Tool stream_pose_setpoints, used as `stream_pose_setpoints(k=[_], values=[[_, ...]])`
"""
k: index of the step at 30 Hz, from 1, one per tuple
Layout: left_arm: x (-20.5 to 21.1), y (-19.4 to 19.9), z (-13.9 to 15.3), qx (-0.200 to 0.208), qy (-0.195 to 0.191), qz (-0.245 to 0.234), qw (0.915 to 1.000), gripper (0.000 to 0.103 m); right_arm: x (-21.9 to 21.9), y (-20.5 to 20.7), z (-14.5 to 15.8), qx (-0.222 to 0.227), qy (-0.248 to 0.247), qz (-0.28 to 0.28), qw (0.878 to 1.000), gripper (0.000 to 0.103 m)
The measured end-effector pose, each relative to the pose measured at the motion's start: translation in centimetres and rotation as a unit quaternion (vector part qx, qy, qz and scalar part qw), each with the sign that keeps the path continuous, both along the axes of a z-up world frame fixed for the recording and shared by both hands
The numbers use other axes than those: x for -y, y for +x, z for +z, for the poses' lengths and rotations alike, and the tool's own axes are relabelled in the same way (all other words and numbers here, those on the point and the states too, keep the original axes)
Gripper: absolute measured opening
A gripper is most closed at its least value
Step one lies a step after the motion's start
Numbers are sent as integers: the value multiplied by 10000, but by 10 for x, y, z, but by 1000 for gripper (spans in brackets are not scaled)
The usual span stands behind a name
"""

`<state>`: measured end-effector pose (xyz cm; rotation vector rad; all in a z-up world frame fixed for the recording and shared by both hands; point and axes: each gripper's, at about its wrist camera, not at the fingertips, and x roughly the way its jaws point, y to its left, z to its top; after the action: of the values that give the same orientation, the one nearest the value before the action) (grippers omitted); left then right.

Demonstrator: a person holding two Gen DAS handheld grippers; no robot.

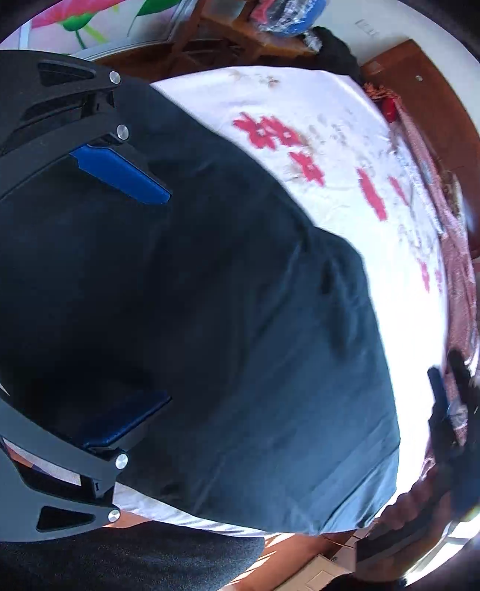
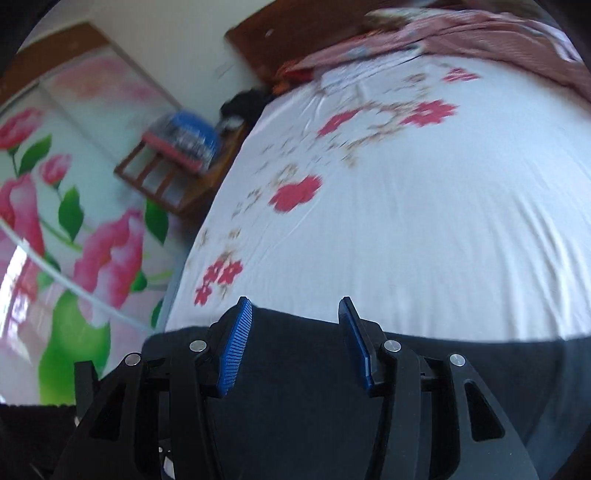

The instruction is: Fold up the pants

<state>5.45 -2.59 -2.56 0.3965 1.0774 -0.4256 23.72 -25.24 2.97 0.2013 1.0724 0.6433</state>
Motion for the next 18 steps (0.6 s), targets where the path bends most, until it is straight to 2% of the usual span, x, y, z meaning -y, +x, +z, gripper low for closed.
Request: stream_pose_setpoints(k=[1,2,4,7,9,10,11,12,14,18], values=[[-7,-2,-6,-138,-167,114,9997,101,-26,11,-9,-133,-234,423,9987,49],[-13,-5,-6,-79,-341,176,9992,101,-46,20,-16,-220,-435,731,9961,49],[-13,-7,-6,-57,-293,111,9995,101,-74,25,-25,-218,-736,1036,9916,49],[-13,-12,-10,16,-303,163,9994,101,-93,23,-36,-498,-798,1533,9837,49],[-13,-10,-10,53,-341,161,9993,101,-101,14,-40,-372,-1229,1706,9769,49],[-13,-10,-11,56,-361,169,9992,101,-105,11,-43,-367,-1290,1794,9746,49],[-14,-12,-11,70,-356,165,9992,101,-107,7,-44,-301,-1296,1919,9724,36],[-14,-12,-11,84,-356,164,9992,101,-108,4,-43,-120,-1502,1896,9702,11],[-15,-11,-11,103,-373,162,9991,101,-111,-3,-38,146,-1698,1841,9680,3],[-13,-14,-9,138,-359,169,9991,101,-110,-6,-26,566,-1925,1413,9694,1]])
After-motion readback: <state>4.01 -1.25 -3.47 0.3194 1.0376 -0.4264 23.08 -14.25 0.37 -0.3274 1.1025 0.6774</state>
